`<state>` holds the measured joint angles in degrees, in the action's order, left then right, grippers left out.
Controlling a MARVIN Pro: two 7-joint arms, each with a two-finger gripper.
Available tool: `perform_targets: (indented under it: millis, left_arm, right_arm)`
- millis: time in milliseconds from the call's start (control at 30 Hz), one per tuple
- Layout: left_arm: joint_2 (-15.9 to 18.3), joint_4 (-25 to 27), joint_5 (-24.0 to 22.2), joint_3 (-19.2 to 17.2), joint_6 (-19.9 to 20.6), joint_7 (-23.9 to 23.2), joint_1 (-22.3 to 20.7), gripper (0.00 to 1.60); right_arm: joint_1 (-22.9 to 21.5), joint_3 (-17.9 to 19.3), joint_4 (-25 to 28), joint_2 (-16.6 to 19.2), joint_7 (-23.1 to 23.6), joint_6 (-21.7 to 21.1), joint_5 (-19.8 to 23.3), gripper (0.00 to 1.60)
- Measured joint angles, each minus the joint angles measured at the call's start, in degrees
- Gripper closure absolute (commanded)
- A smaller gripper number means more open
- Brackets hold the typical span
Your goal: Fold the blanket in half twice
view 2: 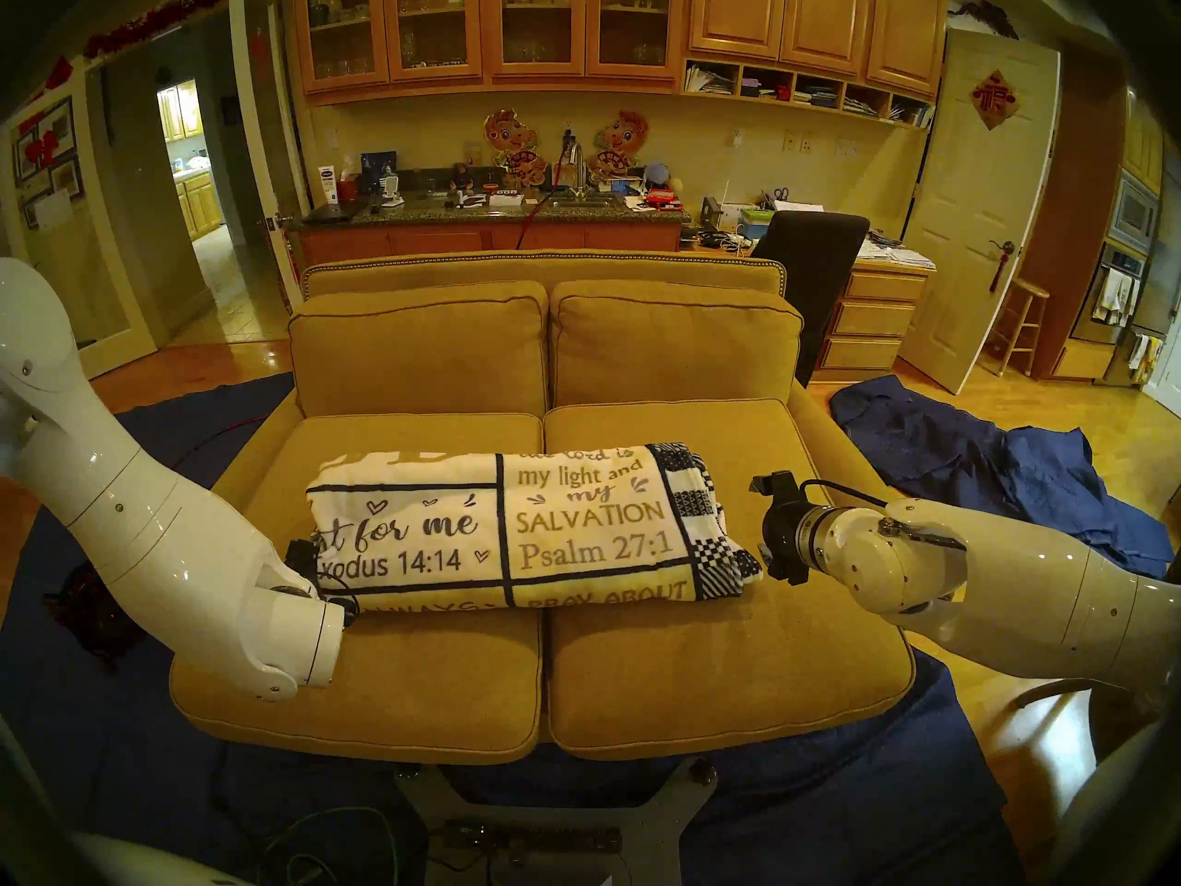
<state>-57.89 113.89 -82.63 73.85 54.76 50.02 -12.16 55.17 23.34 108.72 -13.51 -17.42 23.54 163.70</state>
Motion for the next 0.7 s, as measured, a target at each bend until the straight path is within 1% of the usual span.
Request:
perform_targets:
  millis: [133, 200, 367, 500, 700]
  left_arm:
    - [1.0, 3.2, -0.4, -1.9, -0.2, 0.1, -1.6, 0.0]
    - [1.7, 6.1, -0.2, -4.0, -0.2, 0.1, -3.4, 0.0]
    - [3.0, 9.8, 0.2, -6.8, 0.0, 0.0, -6.1, 0.0]
    - [4.8, 12.0, 0.3, -7.6, 0.1, -0.2, -8.1, 0.0]
    - [8.2, 14.3, 0.5, -6.9, 0.3, -0.3, -11.2, 0.0]
  right_arm:
    - [-0.4, 0.2, -0.3, 0.5, -0.7, -1.7, -0.2, 0.0]
    - [-0.9, 0.6, -0.9, 0.8, -1.3, -3.0, -0.4, 0.0]
    - [-1.8, 1.3, -1.9, 0.8, -2.1, -5.0, -0.7, 0.0]
    - [-2.5, 1.7, -2.2, 0.7, -3.0, -7.2, -0.8, 0.0]
    - [-3.0, 1.8, -1.1, 0.8, -4.4, -11.1, -1.0, 0.0]
